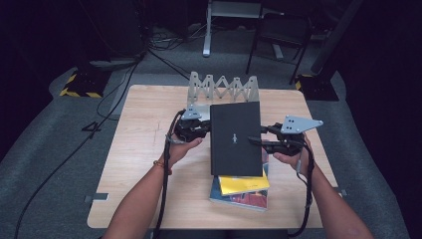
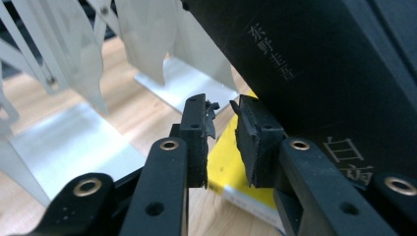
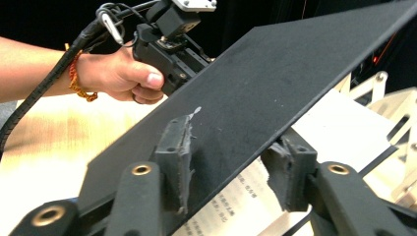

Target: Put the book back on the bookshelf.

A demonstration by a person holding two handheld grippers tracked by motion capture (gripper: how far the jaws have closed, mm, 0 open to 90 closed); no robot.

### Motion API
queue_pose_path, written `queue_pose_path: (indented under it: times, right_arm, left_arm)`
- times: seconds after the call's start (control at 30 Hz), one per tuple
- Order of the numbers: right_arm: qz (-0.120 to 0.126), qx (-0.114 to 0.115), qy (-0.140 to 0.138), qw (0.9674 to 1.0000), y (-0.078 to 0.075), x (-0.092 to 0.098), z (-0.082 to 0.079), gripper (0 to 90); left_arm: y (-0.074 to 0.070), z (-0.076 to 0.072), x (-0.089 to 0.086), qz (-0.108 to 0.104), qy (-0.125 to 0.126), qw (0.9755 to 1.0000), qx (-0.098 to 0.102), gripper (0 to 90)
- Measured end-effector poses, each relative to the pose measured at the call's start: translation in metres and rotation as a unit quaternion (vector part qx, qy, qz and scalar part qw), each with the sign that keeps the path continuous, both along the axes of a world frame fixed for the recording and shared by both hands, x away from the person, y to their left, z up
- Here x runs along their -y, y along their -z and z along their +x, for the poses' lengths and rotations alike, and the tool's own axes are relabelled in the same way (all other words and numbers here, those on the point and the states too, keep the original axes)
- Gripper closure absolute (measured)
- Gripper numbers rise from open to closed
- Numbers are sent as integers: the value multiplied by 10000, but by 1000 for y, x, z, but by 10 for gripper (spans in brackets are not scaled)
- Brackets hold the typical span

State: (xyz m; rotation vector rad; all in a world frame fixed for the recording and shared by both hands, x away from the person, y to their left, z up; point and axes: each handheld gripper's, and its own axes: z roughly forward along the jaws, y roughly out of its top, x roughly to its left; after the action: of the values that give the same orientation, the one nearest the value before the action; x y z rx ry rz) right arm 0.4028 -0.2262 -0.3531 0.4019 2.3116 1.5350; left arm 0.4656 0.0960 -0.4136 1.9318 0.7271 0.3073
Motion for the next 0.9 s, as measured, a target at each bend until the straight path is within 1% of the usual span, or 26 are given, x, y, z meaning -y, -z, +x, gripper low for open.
queue_pose_path:
  times: [0.1, 0.2, 0.23, 0.27, 0.3, 0.4, 0.47, 0.5, 0.57, 0.63, 0.7, 0.8, 0.9]
  right_arm:
    - [-55, 247, -73, 9997, -5, 0, -5, 605]
    - [-171, 483, -114, 9986, -9, -1, -11, 630]
    - [-215, 552, -125, 9982, -11, -2, -12, 634]
    - [-256, 623, -107, 9977, -11, -2, -14, 634]
    - [-272, 655, -97, 9974, -12, -3, -16, 634]
    - [-234, 707, -134, 9971, -9, 0, -21, 643]
    - [-195, 757, -152, 9968, -7, 1, -27, 652]
    - [-171, 789, -162, 9966, -6, 1, -29, 659]
    - [-120, 802, -175, 9966, -3, 2, -35, 670]
    - [-88, 871, -185, 9960, -1, 3, -40, 677]
    - [-81, 954, -178, 9953, 1, 3, -46, 684]
    - [-17, 966, -250, 9950, 3, 5, -53, 696]
    - [-16, 1041, -260, 9942, 5, 6, -59, 705]
  left_arm:
    - [-10, 0, 0, 3, 41, 9999, 96, 763]
    - [-20, -1, -2, -86, 3, 9997, 237, 780]
    - [-23, -2, -1, -41, 2, 9996, 265, 795]
    - [-25, -3, 1, 104, -38, 9994, 339, 801]
    - [-27, -6, 2, 221, -81, 9989, 414, 801]
    - [-28, -10, 0, 137, -19, 9989, 437, 790]
    - [-30, -14, -1, 144, -10, 9985, 524, 762]
    - [-30, -16, -2, 162, -23, 9982, 576, 750]
    - [-33, -22, -1, 246, -141, 9972, 693, 699]
    - [-35, -26, 0, 285, -199, 9964, 769, 680]
    - [-35, -30, -2, 214, -207, 9965, 777, 662]
    - [-37, -35, -5, 129, -187, 9965, 804, 631]
    - [-37, -43, -6, 132, -179, 9963, 836, 617]
